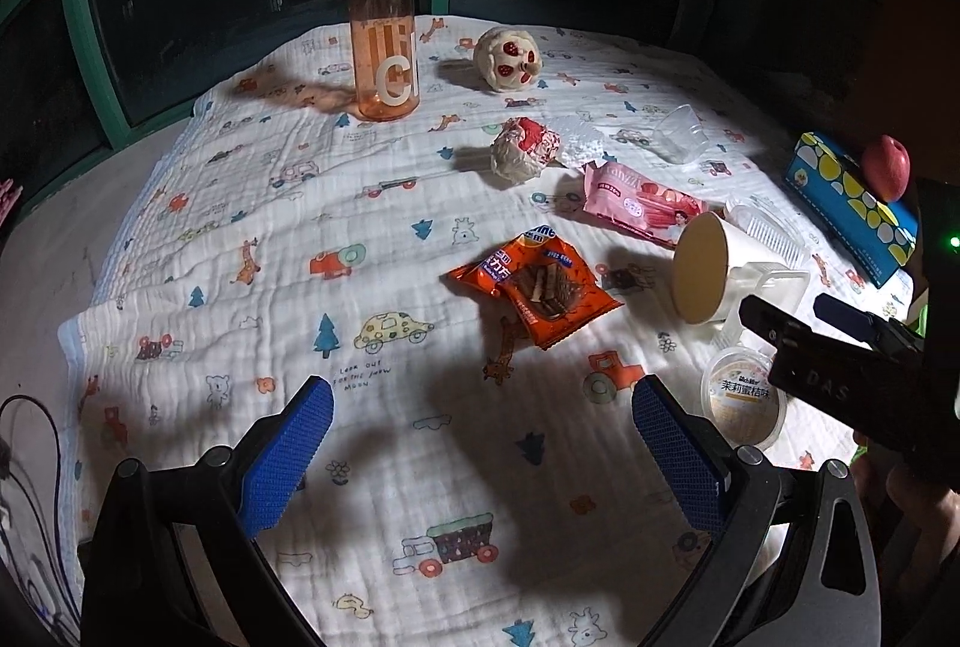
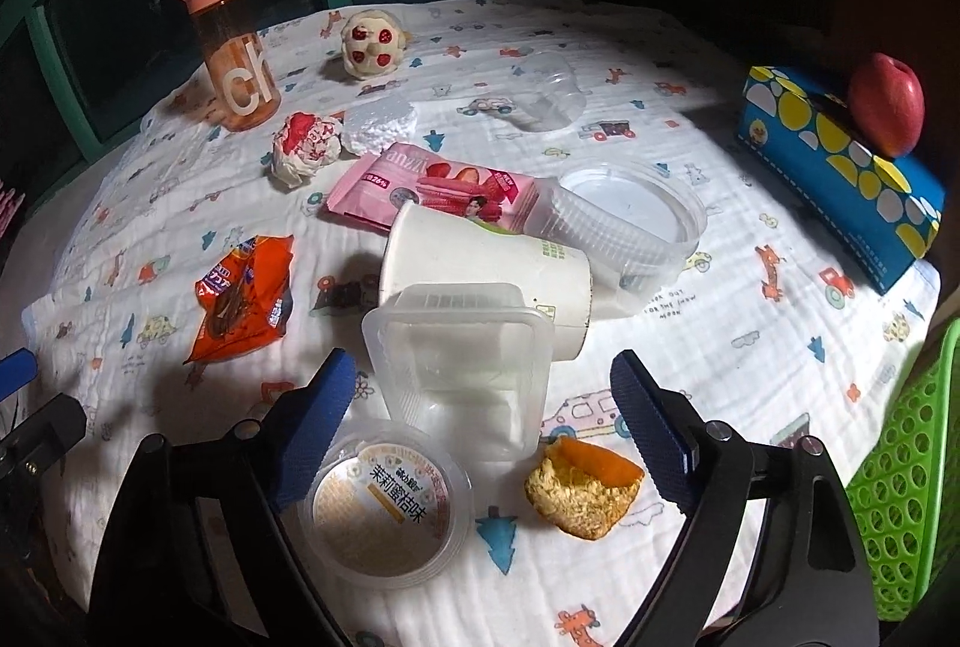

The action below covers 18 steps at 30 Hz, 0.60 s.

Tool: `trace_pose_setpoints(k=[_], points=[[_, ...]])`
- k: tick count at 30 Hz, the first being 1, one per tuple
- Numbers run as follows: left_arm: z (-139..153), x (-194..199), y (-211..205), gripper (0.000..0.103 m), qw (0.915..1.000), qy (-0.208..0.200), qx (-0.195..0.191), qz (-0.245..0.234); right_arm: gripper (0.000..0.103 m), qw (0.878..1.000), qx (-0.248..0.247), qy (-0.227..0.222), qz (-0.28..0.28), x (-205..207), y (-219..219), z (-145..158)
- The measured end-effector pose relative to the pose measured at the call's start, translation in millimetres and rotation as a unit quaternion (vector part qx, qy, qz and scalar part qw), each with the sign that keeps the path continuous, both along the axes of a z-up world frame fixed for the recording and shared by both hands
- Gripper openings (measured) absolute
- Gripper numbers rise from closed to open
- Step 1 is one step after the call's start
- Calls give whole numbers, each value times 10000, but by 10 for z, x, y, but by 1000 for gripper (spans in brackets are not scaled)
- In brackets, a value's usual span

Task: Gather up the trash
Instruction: 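Grasp the clear plastic tray with the right gripper while the left gripper grasps the jelly cup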

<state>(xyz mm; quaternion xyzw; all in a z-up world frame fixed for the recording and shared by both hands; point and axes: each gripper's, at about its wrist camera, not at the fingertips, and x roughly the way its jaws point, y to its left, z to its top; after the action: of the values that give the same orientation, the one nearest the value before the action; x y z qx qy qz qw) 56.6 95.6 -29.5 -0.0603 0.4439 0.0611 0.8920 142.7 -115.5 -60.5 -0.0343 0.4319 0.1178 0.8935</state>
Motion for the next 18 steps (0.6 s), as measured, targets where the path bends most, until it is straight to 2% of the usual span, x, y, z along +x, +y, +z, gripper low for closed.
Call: trace_pose_setpoints(k=[7, 12, 18], points=[[-47, 14, -63, 97, 9999, 19, -26, -162, 61, 9997, 191, 110, -100, 65, -84, -25], [-77, 16, -214, 97, 9990, 49, -165, -421, 60, 9993, 359, 13, -92, 21, -200, 81], [-117, 50, -564, 97, 9947, 87, -191, -1008, 60, 9972, 690, -95, -275, -44, -485, 265]])
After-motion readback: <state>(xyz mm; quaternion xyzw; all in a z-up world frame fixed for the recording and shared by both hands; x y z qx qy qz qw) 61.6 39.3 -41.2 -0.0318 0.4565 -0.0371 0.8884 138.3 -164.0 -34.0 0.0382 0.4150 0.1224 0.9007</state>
